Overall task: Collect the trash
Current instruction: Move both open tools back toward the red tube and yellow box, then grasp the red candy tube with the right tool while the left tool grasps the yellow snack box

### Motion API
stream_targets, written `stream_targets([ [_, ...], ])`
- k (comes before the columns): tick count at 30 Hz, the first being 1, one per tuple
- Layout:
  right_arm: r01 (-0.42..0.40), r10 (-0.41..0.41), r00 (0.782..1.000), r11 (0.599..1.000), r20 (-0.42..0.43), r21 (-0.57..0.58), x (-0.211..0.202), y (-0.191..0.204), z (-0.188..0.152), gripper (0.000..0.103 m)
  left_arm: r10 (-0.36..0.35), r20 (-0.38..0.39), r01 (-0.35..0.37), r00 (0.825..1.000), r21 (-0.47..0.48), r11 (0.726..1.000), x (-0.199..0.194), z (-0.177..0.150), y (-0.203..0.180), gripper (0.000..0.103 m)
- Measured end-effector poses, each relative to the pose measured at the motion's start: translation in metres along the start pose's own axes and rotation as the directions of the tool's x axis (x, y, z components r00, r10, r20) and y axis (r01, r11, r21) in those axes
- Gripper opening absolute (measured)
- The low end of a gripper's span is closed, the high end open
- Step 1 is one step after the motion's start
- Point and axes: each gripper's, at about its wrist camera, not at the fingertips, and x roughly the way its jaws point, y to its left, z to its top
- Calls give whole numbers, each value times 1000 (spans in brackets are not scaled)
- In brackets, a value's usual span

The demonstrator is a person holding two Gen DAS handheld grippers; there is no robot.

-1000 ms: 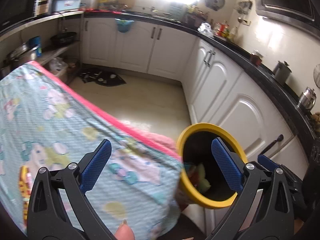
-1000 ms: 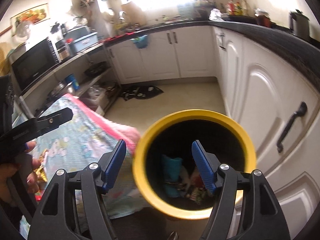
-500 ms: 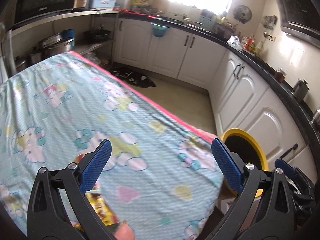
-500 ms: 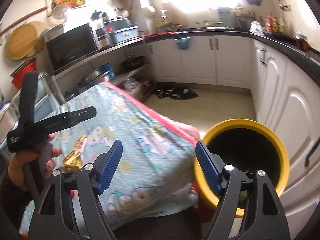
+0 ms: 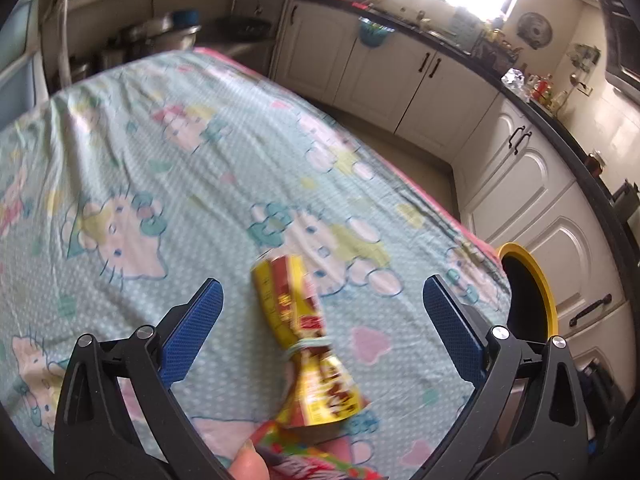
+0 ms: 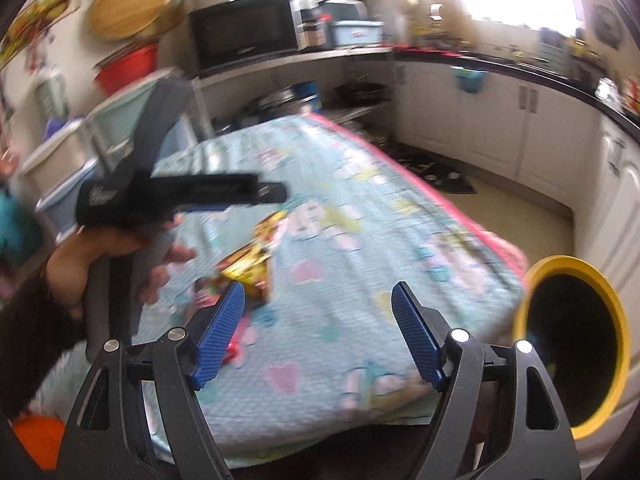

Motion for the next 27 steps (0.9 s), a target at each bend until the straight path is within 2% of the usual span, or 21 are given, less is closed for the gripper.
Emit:
stream_targets([
  [6, -110, 101, 991, 989, -88, -97, 32, 43, -10, 73, -45, -87, 41, 995, -53, 998, 8, -3, 22, 92],
  [10, -163, 142, 978, 978, -151, -131, 56, 65, -21, 73, -111, -148, 101, 983, -74, 992, 16, -8, 25, 91],
  [12, -160, 133, 975, 976, -178, -148, 68, 72, -25, 73, -123, -174, 110, 977, -81, 991, 20, -10, 27, 81],
  [13, -160, 131, 974, 975, -185, -152, 73, 73, -26, 72, -129, -186, 115, 974, -86, 990, 22, -11, 28, 80],
  [15, -159, 126, 970, 975, -207, -154, 83, 74, -30, 67, -149, -208, 129, 967, -104, 986, 27, -12, 31, 70],
  [17, -152, 117, 969, 977, -219, -152, 90, 73, -32, 63, -167, -232, 140, 958, -127, 982, 33, -14, 34, 66],
  [20, -144, 110, 973, 977, -204, -157, 92, 72, -31, 55, -170, -245, 142, 955, -126, 982, 37, -15, 34, 62],
  [22, -142, 107, 973, 976, -204, -165, 94, 72, -28, 45, -172, -252, 148, 952, -112, 983, 38, -15, 30, 54],
  [24, -136, 99, 975, 974, -201, -179, 93, 70, -27, 39, -171, -265, 149, 949, -102, 984, 40, -15, 27, 37],
  [27, -137, 102, 974, 976, -200, -170, 90, 67, -28, 36, -168, -281, 150, 945, -83, 985, 45, -17, 23, 31],
])
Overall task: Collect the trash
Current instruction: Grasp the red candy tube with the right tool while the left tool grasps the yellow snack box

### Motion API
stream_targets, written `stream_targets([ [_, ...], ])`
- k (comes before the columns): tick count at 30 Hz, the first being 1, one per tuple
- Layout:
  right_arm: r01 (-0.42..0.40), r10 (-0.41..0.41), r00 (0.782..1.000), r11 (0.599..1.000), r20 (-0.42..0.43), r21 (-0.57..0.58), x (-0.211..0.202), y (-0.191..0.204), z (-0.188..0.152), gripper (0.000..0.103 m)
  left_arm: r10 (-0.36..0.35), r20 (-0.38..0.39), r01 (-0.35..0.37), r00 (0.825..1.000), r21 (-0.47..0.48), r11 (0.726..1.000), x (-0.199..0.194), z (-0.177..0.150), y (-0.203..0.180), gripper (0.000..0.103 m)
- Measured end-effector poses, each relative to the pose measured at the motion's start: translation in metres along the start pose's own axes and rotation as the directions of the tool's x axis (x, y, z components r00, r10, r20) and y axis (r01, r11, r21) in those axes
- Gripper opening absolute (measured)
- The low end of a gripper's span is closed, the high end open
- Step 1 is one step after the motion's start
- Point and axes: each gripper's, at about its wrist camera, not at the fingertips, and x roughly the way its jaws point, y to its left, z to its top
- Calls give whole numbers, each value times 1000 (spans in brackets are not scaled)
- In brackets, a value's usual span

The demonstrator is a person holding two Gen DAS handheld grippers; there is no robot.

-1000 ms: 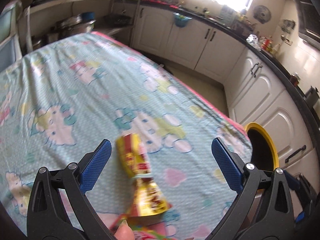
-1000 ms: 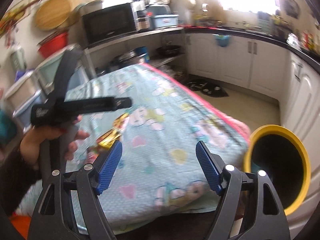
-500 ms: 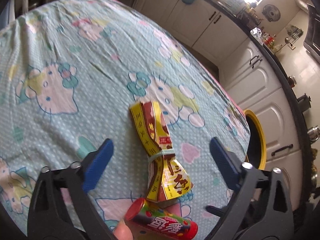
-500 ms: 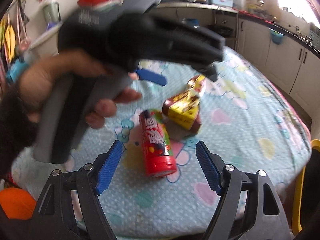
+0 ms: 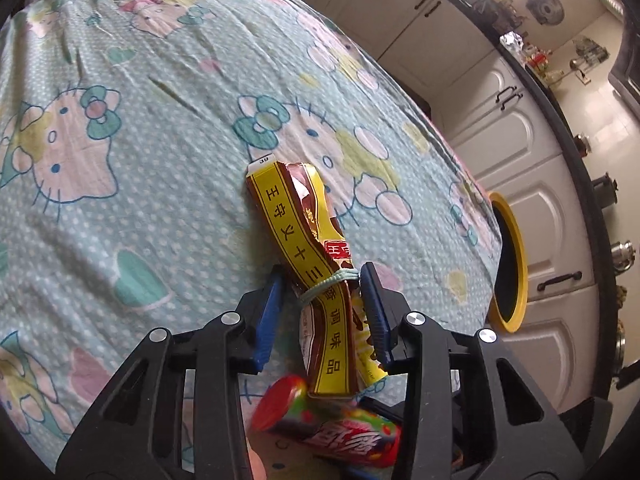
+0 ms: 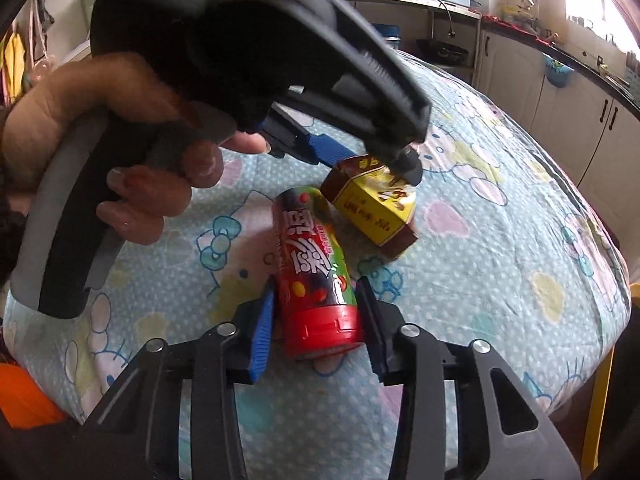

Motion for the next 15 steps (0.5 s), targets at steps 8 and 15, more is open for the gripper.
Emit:
stream_targets([
  [8, 44, -44, 999, 999, 7, 28, -18, -12, -13, 34, 17, 56, -20, 998, 63, 998, -5, 6, -22, 27],
  [15, 108, -115, 992, 982, 42, 153, -47, -48, -25, 33, 11, 155, -35, 988, 154, 987, -20, 17, -68, 27],
])
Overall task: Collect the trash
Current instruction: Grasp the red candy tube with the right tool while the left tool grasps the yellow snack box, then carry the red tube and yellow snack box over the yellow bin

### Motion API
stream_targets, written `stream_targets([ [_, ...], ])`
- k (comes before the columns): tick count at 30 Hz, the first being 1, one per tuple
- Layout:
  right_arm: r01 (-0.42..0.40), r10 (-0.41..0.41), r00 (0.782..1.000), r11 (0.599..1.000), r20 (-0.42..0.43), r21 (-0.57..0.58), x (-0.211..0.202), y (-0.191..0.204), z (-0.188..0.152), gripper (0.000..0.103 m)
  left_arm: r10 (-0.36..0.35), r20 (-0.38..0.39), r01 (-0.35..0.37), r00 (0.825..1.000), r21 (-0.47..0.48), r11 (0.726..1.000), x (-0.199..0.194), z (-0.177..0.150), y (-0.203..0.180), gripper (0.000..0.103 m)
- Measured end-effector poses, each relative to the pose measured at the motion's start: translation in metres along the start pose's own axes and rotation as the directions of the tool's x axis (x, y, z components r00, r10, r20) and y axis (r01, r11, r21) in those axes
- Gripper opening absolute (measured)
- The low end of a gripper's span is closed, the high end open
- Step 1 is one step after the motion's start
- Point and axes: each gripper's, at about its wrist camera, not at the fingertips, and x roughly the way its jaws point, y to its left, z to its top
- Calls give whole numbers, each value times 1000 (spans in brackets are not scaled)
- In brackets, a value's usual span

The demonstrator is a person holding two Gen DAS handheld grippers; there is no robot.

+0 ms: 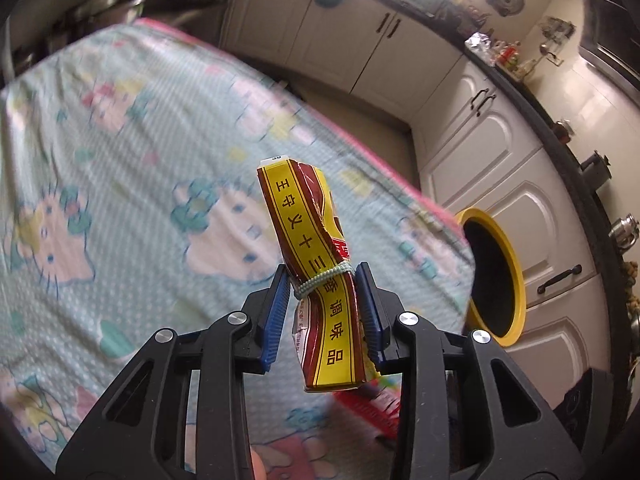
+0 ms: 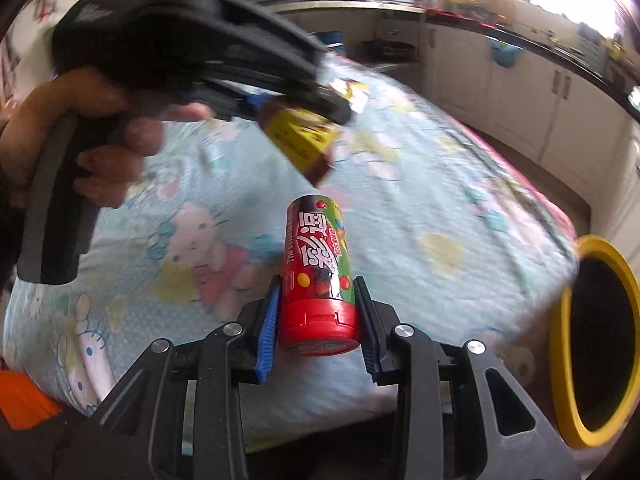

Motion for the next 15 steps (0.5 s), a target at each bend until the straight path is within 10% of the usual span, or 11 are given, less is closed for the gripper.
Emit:
stream_targets([
  [15, 159, -198, 973, 949, 119, 273, -74, -130, -5, 33, -94, 67, 83, 993, 148, 985, -3, 21, -92, 27],
])
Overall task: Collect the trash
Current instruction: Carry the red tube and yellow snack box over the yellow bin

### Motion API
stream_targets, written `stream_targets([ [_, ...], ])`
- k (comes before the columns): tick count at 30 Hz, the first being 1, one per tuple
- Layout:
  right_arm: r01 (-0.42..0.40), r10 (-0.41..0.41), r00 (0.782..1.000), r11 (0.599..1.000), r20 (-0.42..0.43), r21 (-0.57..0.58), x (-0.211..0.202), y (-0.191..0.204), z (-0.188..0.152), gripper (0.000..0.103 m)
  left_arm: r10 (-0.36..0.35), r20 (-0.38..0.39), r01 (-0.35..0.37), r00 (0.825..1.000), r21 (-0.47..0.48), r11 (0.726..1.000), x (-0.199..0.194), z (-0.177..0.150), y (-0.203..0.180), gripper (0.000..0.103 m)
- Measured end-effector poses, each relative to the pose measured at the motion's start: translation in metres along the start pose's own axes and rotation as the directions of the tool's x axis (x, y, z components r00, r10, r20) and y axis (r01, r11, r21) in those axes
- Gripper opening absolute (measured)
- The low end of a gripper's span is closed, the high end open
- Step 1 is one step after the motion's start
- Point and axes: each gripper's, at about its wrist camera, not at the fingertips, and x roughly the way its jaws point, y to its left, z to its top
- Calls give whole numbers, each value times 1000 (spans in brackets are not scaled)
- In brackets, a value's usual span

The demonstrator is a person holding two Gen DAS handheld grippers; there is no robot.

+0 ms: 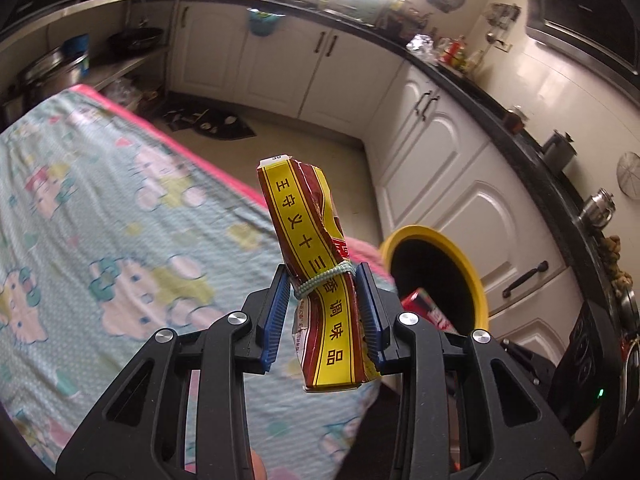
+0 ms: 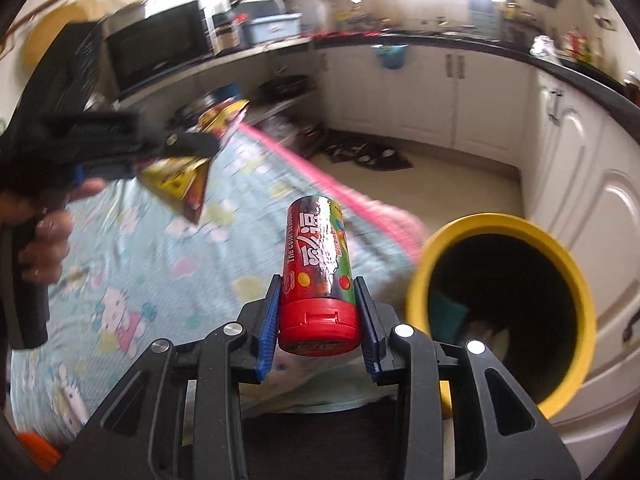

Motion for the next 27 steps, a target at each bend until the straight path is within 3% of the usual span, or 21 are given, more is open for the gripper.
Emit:
stream_targets([
  [12, 104, -116, 990, 983, 75, 149, -33, -68, 3, 33, -75, 29, 73, 997, 87, 994, 13, 14, -63, 27],
  [27, 203, -238, 963, 949, 126, 242, -69, -107, -2, 33, -139, 65, 129, 988, 139, 982, 25, 15, -111, 27],
])
